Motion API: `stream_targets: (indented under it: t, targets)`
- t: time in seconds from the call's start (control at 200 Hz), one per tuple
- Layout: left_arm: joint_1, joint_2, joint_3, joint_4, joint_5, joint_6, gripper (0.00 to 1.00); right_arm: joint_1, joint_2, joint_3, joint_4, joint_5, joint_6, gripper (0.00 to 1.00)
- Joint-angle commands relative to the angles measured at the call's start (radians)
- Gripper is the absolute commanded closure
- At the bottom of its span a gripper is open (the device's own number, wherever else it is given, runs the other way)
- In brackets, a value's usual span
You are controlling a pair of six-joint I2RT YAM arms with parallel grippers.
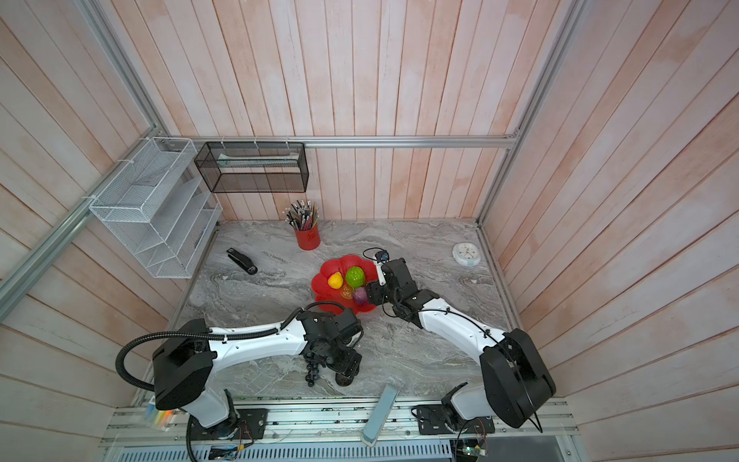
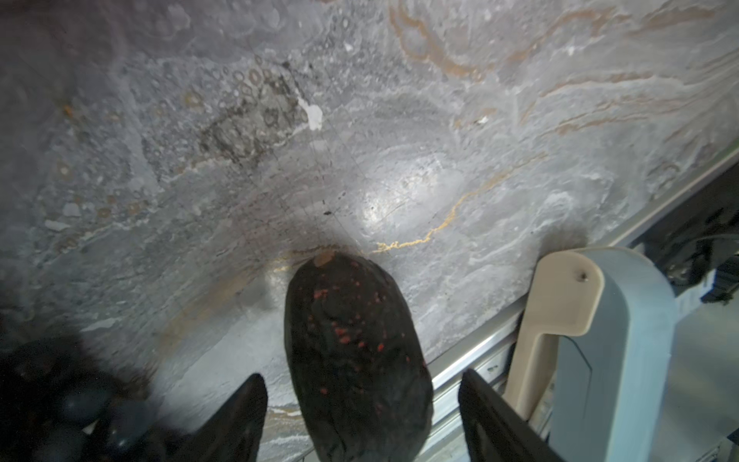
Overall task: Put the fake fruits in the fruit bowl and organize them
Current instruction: 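Lower the purple fruit into the bowl while the left gripper reaches for the avocado, then grasp the dark avocado with the left gripper and carry it over the bowl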
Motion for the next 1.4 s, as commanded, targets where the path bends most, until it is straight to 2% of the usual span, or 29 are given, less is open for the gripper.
stream_targets:
  t: [0.0,0.175,0.41,0.515,0.705,0.88,0.93,1.135,1.25,1.395]
  targets:
    - [-0.01,0.024,0.013,0.001,0.004,0.0,0.23,-0.009,-0.023,-0.024,0.03,-0.001,0.012,0.23]
    - [-0.022,0.058,0.009,0.01,0.016,-0.009,0.29,-0.019,-0.046,-0.048,0.042,-0.001,0.014,0.24]
    - [-0.023,0.058,-0.003,0.018,0.029,-0.034,0.52,-0.029,-0.062,-0.066,0.051,-0.004,0.012,0.24]
    - [-0.022,0.029,0.013,-0.001,0.024,-0.041,0.56,-0.033,-0.065,-0.067,0.054,-0.006,0.012,0.24]
    - [0.004,-0.053,0.062,-0.031,0.026,-0.057,0.57,-0.036,-0.065,-0.071,0.064,-0.007,0.014,0.24]
    - [0.12,-0.112,0.129,-0.029,0.035,-0.081,0.57,-0.036,-0.065,-0.072,0.078,-0.025,0.026,0.24]
    - [0.196,-0.117,0.146,-0.015,0.042,-0.088,0.57,-0.036,-0.065,-0.068,0.077,-0.035,0.026,0.24]
    - [0.376,-0.075,0.183,0.109,0.116,-0.124,0.57,-0.036,-0.075,-0.065,0.075,-0.056,0.033,0.24]
    - [0.425,-0.005,0.23,0.15,0.126,-0.131,0.58,-0.036,-0.082,-0.069,0.069,-0.077,0.041,0.24]
    - [0.453,0.083,0.275,0.176,0.085,-0.145,0.58,-0.036,-0.097,-0.077,0.054,-0.098,0.043,0.24]
